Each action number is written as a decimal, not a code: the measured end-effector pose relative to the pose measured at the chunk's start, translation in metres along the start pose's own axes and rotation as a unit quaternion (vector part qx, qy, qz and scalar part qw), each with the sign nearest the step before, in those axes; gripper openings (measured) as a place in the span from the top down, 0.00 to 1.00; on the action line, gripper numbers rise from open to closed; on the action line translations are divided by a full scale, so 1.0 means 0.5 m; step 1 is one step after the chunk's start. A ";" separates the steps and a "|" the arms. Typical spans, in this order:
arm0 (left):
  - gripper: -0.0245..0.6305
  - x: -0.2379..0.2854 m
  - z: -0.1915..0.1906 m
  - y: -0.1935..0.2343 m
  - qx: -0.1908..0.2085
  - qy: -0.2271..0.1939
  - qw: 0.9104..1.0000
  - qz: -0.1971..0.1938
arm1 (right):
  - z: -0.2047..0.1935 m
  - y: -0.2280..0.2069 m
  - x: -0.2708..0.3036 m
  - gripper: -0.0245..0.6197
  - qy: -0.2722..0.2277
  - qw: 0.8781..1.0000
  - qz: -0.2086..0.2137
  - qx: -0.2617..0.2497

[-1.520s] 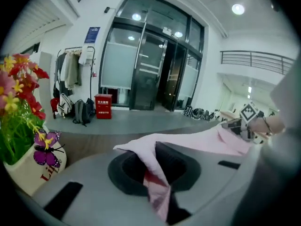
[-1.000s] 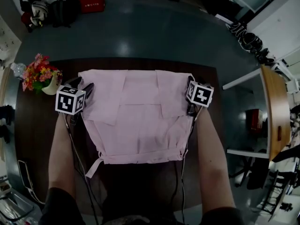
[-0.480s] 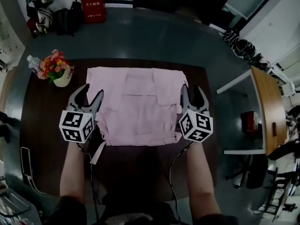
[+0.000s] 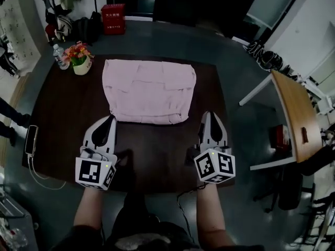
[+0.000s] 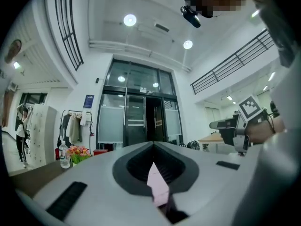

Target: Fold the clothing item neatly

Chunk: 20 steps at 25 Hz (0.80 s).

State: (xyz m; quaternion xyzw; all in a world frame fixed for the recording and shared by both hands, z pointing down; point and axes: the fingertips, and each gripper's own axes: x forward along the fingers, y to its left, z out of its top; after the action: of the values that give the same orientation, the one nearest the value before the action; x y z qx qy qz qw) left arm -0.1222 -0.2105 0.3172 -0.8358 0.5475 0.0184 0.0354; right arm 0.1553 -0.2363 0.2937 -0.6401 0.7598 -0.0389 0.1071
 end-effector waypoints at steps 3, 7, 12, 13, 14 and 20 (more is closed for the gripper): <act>0.95 -0.122 0.038 -0.123 0.002 -0.014 1.000 -0.010 | 0.035 0.035 -0.164 0.97 -0.007 0.998 0.055 -0.026; 0.95 -0.250 0.072 -0.258 -0.021 -0.016 0.999 -0.027 | 0.086 0.062 -0.339 0.97 -0.004 0.990 0.103 -0.095; 0.95 -0.347 0.117 -0.346 -0.034 -0.011 0.999 -0.038 | 0.142 0.079 -0.456 0.97 -0.004 0.989 0.115 -0.091; 0.95 -0.362 0.128 -0.356 -0.034 -0.013 0.999 -0.038 | 0.147 0.086 -0.473 0.97 -0.003 0.989 0.117 -0.089; 0.95 -0.378 0.138 -0.365 -0.034 -0.015 0.999 -0.040 | 0.150 0.094 -0.489 0.97 -0.001 0.989 0.120 -0.086; 0.95 -0.468 0.144 -0.395 -0.046 -0.008 0.998 -0.048 | 0.126 0.173 -0.581 0.97 0.015 0.985 0.148 -0.087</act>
State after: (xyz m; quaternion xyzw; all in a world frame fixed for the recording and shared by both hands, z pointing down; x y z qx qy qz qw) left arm -0.0340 0.0877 0.2693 -0.8620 0.5046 0.0483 0.0020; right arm 0.1312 0.0690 0.2481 -0.5270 0.8481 0.0339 0.0439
